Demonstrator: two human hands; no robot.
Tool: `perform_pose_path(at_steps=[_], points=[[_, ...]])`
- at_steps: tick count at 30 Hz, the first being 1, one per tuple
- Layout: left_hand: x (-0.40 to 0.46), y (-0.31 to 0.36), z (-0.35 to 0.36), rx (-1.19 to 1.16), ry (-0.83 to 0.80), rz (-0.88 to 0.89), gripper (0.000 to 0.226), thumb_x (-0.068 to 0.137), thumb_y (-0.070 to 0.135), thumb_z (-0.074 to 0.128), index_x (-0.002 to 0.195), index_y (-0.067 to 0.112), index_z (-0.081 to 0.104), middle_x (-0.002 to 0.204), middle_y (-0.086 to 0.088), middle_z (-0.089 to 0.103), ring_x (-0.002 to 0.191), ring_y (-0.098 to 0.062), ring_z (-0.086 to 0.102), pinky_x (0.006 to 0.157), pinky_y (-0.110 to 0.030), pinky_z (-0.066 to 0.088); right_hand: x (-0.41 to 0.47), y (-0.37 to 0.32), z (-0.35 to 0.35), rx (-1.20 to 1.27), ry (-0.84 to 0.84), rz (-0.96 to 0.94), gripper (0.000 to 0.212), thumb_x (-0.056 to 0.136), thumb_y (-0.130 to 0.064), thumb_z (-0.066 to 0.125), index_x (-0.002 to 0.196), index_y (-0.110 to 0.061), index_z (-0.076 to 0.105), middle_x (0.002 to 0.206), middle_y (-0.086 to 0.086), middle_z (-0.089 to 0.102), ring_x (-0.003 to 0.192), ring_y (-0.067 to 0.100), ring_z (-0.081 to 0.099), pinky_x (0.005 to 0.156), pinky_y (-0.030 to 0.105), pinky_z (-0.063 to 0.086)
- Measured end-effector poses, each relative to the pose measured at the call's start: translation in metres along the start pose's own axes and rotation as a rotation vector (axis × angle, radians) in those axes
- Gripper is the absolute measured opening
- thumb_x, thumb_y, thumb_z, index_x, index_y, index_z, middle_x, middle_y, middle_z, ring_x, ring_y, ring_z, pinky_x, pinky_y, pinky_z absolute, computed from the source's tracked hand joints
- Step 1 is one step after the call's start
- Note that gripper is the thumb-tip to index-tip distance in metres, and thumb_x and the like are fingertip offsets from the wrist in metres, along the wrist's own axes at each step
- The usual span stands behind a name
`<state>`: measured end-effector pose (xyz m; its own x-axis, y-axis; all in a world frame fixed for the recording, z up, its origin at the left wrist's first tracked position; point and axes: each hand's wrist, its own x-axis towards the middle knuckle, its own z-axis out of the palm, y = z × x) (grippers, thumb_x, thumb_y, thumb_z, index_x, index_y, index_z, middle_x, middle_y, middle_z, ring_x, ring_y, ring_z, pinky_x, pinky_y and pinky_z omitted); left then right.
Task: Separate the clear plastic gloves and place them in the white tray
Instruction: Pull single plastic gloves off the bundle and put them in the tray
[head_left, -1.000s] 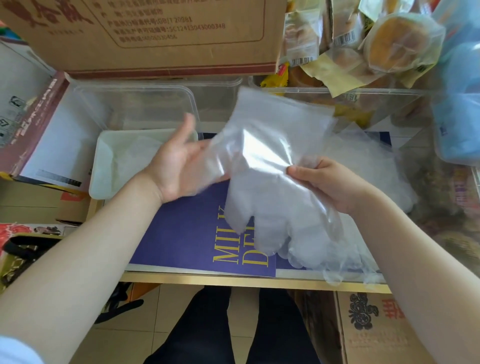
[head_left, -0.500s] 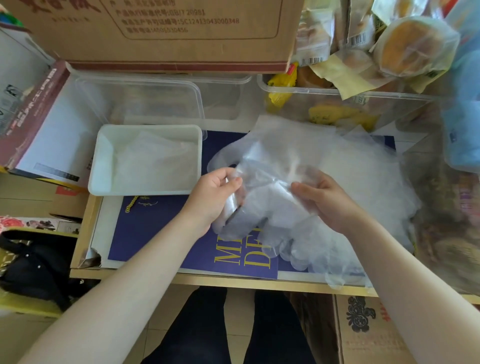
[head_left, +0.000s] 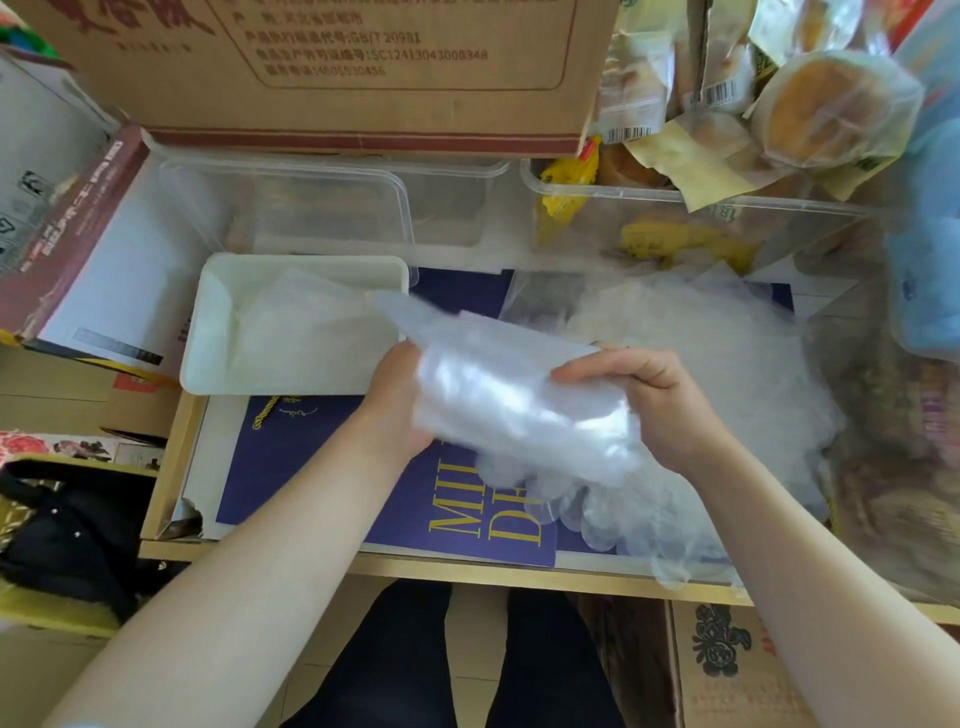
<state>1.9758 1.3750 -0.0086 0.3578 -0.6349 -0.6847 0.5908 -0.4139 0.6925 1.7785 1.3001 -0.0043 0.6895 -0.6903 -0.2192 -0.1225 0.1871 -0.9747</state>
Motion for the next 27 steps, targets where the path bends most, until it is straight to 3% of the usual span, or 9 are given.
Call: perform_pose_path(at_steps=[3,6,10,12,14,18,21,23,27], points=[[-0.006,0.003,-0.001,-0.304,-0.143,-0.064,0.045,0.096,0.047,0.033,0.090,0.017,0.066,0.079,-0.004,0.072,0.077,-0.020,0.069,0.067,-0.026,0.055,-0.003,-0.003,0.005,-0.148,0.075,-0.038,0.064,0.063,0.012,0.030,0.084,-0.026,0.077,0.084,-0.011,0.069,0.088,0.002,0.058,0.085,0.019,0.041],[-0.017,0.005,-0.001,-0.274,-0.222,-0.018,0.070,0.078,0.072,0.029,0.110,0.021,0.065,0.110,-0.006,0.070,0.104,-0.021,0.065,0.090,-0.034,0.047,-0.006,-0.006,0.003,-0.182,0.059,-0.064,0.052,0.065,0.000,0.035,0.098,-0.020,0.069,0.093,0.007,0.064,0.086,0.005,0.054,0.073,0.014,0.039],[-0.018,-0.004,0.005,0.266,-0.066,0.245,0.009,0.090,0.021,0.058,0.099,0.024,0.060,0.093,0.003,0.071,0.095,-0.019,0.066,0.080,-0.029,0.053,-0.012,0.003,-0.002,-0.239,-0.040,-0.026,0.043,0.082,-0.035,0.038,0.096,-0.013,0.072,0.099,0.003,0.067,0.094,0.007,0.057,0.082,0.016,0.039],[-0.014,-0.007,0.003,0.479,0.007,0.413,0.016,0.088,0.014,0.061,0.098,0.027,0.058,0.089,-0.002,0.070,0.087,-0.022,0.067,0.082,-0.038,0.054,-0.010,0.008,0.001,-0.225,0.037,0.047,0.032,0.080,-0.047,0.050,0.079,-0.022,0.069,0.081,-0.001,0.065,0.078,0.013,0.057,0.074,0.023,0.040],[-0.014,-0.008,0.001,0.658,0.031,0.568,0.023,0.085,0.019,0.063,0.106,0.024,0.055,0.089,-0.013,0.068,0.082,-0.031,0.064,0.078,-0.041,0.052,-0.005,0.011,0.008,-0.164,0.146,0.080,0.015,0.080,-0.031,0.067,0.081,-0.024,0.054,0.070,0.000,0.056,0.065,0.011,0.050,0.064,0.026,0.037],[-0.020,-0.002,0.005,0.781,0.004,0.709,0.053,0.085,0.018,0.066,0.131,0.028,0.041,0.095,-0.006,0.068,0.078,-0.024,0.064,0.074,-0.039,0.051,0.009,0.008,0.018,0.003,0.206,0.150,0.036,0.085,-0.005,0.062,0.112,-0.023,0.046,0.076,-0.002,0.061,0.065,0.004,0.059,0.063,0.016,0.045],[-0.024,-0.003,0.009,0.791,-0.022,0.723,0.074,0.082,0.018,0.070,0.141,0.031,0.027,0.110,0.014,0.061,0.087,-0.014,0.061,0.080,-0.029,0.050,0.014,0.003,0.031,-0.051,0.195,0.192,0.003,0.087,-0.007,0.061,0.090,-0.008,0.060,0.071,0.001,0.060,0.061,0.008,0.055,0.056,0.022,0.043],[-0.023,-0.003,0.008,0.737,0.032,0.768,0.085,0.080,0.022,0.072,0.146,0.021,0.018,0.124,0.023,0.045,0.102,-0.008,0.054,0.089,-0.019,0.045,0.016,0.005,0.036,-0.090,0.240,0.208,0.011,0.088,-0.007,0.060,0.079,-0.003,0.057,0.066,0.002,0.055,0.057,0.007,0.050,0.052,0.021,0.039],[-0.019,-0.005,-0.001,1.104,0.185,1.336,0.058,0.082,0.024,0.060,0.132,0.013,0.033,0.137,-0.009,0.033,0.127,-0.026,0.033,0.108,-0.032,0.025,0.018,0.004,0.040,-0.257,0.323,0.198,0.023,0.088,-0.010,0.060,0.068,-0.010,0.047,0.055,-0.004,0.042,0.046,0.003,0.035,0.044,0.019,0.029]])
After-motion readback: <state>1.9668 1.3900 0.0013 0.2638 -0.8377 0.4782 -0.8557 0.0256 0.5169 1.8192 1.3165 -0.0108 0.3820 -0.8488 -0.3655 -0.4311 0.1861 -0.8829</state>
